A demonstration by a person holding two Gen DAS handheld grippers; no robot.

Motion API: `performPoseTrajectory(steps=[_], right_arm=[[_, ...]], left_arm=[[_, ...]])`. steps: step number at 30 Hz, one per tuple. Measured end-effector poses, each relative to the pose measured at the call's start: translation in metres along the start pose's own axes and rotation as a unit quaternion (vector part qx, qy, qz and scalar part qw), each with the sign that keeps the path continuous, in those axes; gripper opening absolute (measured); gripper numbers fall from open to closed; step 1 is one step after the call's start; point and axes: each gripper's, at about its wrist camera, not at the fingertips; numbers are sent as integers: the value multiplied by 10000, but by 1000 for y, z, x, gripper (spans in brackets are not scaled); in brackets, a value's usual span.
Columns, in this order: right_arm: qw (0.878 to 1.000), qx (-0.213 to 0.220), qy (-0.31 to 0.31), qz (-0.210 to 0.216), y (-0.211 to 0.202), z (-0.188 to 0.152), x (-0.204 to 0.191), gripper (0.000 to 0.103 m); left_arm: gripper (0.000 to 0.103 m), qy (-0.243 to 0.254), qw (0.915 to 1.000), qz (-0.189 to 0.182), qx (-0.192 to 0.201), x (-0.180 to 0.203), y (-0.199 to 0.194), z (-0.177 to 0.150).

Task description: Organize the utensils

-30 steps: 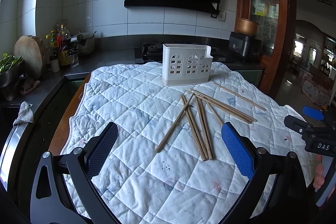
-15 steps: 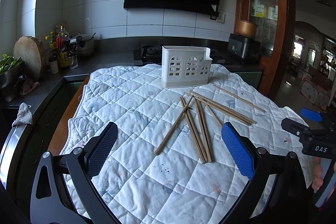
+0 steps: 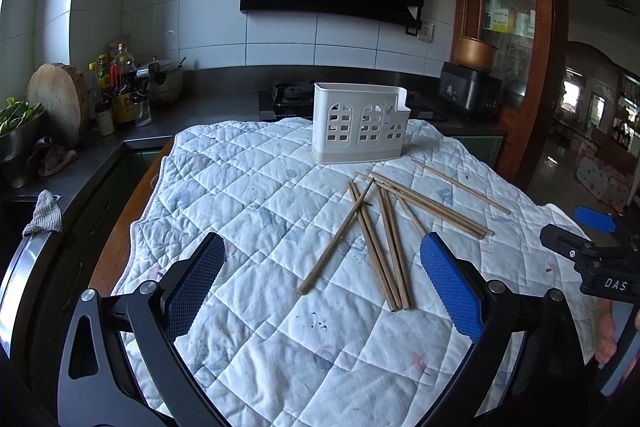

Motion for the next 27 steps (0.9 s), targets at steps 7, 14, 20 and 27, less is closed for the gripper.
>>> performPoseTrajectory(steps=[7, 14, 20, 27], right_arm=[[10000, 1, 1, 2, 1, 0, 0, 97], [10000, 11, -6, 52, 5, 0, 0, 97], [10000, 4, 12, 83, 8, 0, 1, 97], [9999, 30, -32, 124, 15, 1, 8, 97]], left_arm=[[97, 1, 10000, 0, -3, -1, 0, 0], [97, -17, 10000, 15, -14, -2, 3, -1], [97, -7, 10000, 23, -20, -3, 5, -1], [96, 25, 10000, 49, -23, -4, 12, -1]])
Point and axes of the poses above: each gripper's, at about its wrist camera, not at the fingertips, and y roughly the way its jaws point, x to its right, z to its top, and after that the axes turned 6 degrees about -y, right-handed
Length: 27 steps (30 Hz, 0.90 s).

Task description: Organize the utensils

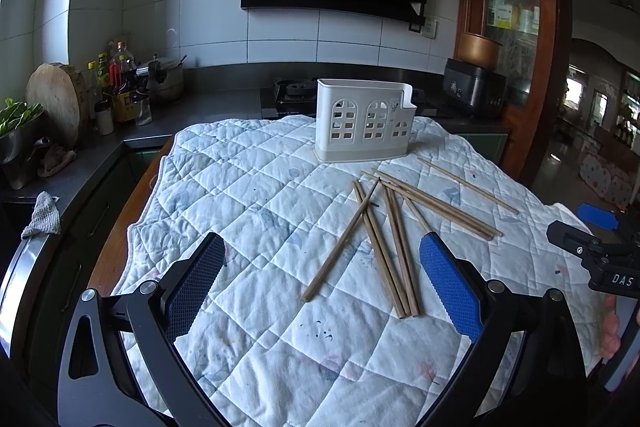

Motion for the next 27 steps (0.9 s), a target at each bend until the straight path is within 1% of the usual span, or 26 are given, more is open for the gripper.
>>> performPoseTrajectory(steps=[8, 11, 17, 21, 23, 26, 27], right_arm=[[9999, -94, -89, 70, 17, 2, 14, 97], [9997, -159, -141, 89, 26, 1, 22, 96], [9988, -393, -151, 247, 51, 0, 48, 96], [9981, -560, -131, 232, 68, 5, 72, 96], [9975, -673, -72, 218, 78, 7, 85, 96], [9964, -821, -79, 190, 94, 11, 101, 94], [9960, -876, -84, 180, 101, 12, 106, 92]], left_arm=[[96, 90, 9998, 4, -198, -2, 23, 3], [95, 162, 9993, 14, -350, -3, 34, 0], [95, 115, 9981, -16, -608, -7, 54, -3], [95, 190, 9973, 37, -713, -8, 64, -6], [86, 161, 9964, -6, -833, -9, 70, -8], [86, 91, 9955, -39, -944, -12, 80, -9], [86, 99, 9954, -34, -951, -12, 82, -9]])
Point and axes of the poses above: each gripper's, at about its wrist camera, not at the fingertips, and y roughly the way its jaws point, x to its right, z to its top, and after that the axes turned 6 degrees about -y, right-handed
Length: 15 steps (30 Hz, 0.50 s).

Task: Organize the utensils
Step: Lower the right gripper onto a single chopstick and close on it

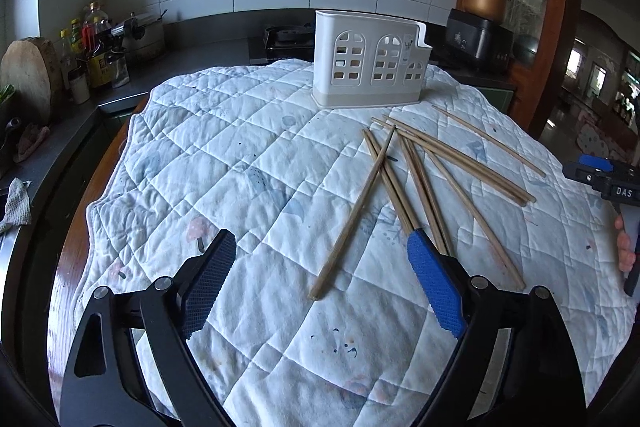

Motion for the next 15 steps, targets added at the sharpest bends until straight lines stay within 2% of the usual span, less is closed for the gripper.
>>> performPoseTrajectory(steps=[2, 4, 8, 10, 15], right_arm=[[9999, -117, 8, 92, 13, 4, 9, 83], [9996, -247, 38, 128, 27, 8, 17, 81], [9988, -420, -66, 228, 50, 17, 24, 69], [9983, -491, -170, 264, 60, 20, 26, 61], [9970, -660, -303, 286, 80, 22, 32, 44]], left_arm=[[83, 23, 10000, -21, -45, 0, 4, 1], [81, 37, 10000, -44, -73, 0, 8, 2], [76, 57, 9998, -109, -173, -1, 17, 5], [67, 24, 9993, -246, -270, -3, 22, 6], [55, 15, 9981, -466, -405, -5, 32, 6]])
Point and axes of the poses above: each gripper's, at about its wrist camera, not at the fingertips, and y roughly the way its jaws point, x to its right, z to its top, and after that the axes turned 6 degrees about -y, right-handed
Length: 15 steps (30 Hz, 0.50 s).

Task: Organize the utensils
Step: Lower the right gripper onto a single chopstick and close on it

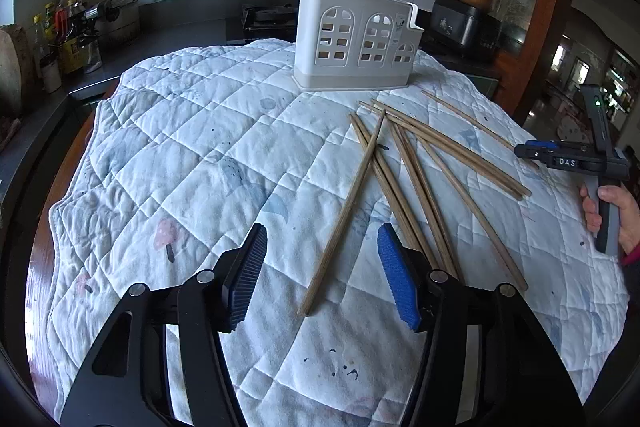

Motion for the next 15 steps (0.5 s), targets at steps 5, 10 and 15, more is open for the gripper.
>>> performPoseTrajectory(steps=[5, 10, 15], right_arm=[[9999, -67, -126, 7, 7, -1, 1, 31], [9999, -91, -118, 34, 9, -1, 4, 20], [9998, -92, -169, 19, 10, -1, 6, 11]], left_arm=[[44, 212, 9996, -86, -170, 5, 11, -3], [36, 370, 9986, -140, -359, 9, 21, -4], [29, 440, 9980, -100, -450, 8, 26, -3]])
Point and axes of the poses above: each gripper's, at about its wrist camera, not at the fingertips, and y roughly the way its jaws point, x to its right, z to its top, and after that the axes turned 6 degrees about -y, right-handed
